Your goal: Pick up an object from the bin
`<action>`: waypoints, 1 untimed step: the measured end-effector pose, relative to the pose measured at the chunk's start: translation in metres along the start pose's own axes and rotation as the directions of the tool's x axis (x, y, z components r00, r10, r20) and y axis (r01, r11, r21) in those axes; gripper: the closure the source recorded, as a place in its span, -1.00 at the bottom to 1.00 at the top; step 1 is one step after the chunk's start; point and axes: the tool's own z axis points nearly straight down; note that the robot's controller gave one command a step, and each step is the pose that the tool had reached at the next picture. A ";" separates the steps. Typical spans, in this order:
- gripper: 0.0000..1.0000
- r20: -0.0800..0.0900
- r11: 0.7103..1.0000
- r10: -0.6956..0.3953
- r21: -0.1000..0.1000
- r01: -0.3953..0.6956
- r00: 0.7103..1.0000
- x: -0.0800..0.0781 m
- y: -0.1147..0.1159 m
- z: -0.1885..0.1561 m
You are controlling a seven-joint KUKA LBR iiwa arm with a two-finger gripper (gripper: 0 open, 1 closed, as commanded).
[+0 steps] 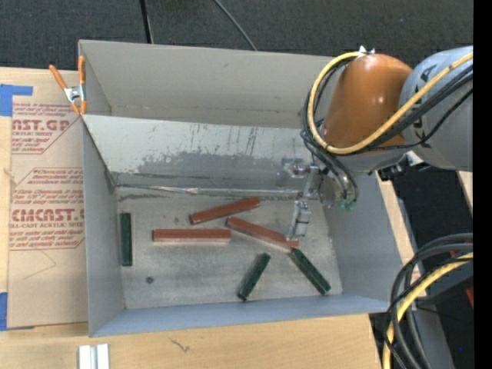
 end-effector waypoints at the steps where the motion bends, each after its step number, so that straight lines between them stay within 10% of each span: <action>1: -1.00 0.004 0.998 -0.064 0.000 0.064 0.998 0.022 -0.017 0.051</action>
Offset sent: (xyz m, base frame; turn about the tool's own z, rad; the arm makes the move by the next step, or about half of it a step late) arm -0.0026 -0.0057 -0.1180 -0.0835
